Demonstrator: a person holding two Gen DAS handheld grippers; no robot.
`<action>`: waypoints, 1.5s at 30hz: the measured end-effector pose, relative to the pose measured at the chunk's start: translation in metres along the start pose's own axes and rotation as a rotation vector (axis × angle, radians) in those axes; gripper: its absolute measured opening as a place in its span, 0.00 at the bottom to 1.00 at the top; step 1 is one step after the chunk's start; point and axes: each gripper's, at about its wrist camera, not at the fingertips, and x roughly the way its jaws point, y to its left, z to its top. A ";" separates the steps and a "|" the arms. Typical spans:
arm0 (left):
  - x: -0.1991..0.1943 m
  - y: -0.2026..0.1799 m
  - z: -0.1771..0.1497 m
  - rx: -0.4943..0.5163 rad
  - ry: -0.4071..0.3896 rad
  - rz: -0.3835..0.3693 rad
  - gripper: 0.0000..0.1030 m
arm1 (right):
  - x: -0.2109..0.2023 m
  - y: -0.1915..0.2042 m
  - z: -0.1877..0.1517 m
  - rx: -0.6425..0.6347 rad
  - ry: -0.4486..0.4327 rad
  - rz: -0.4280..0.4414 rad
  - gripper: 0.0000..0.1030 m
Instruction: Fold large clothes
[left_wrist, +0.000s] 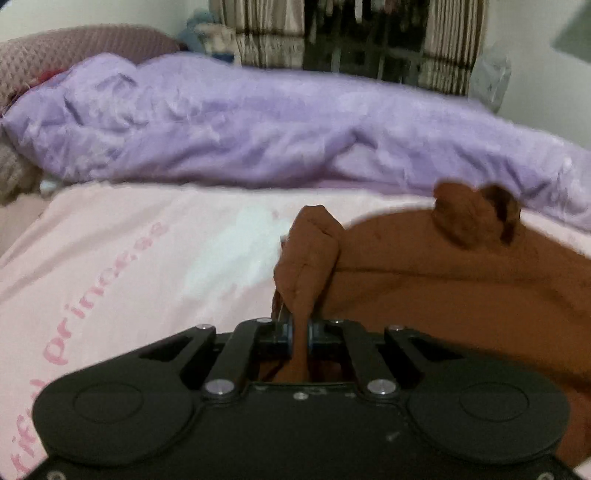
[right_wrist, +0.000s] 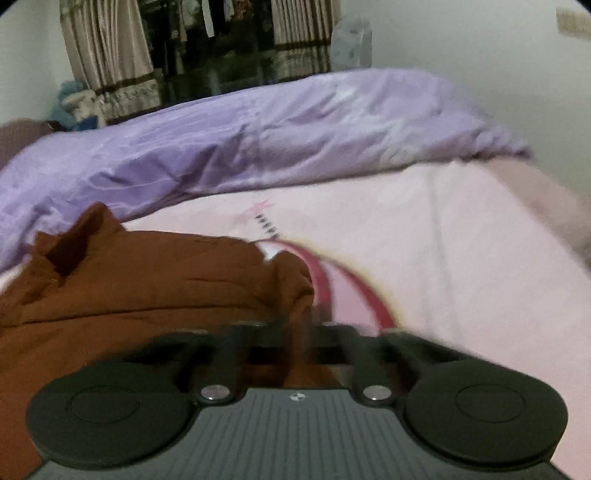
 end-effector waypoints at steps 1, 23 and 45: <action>-0.010 -0.002 0.003 0.001 -0.053 0.014 0.07 | -0.007 0.000 0.000 0.012 -0.041 -0.012 0.06; 0.064 -0.008 -0.018 0.025 -0.036 0.163 0.49 | 0.061 0.028 0.001 -0.038 -0.035 -0.086 0.24; -0.040 0.025 -0.055 -0.085 0.149 -0.115 1.00 | -0.053 -0.021 -0.049 0.010 0.076 0.055 0.95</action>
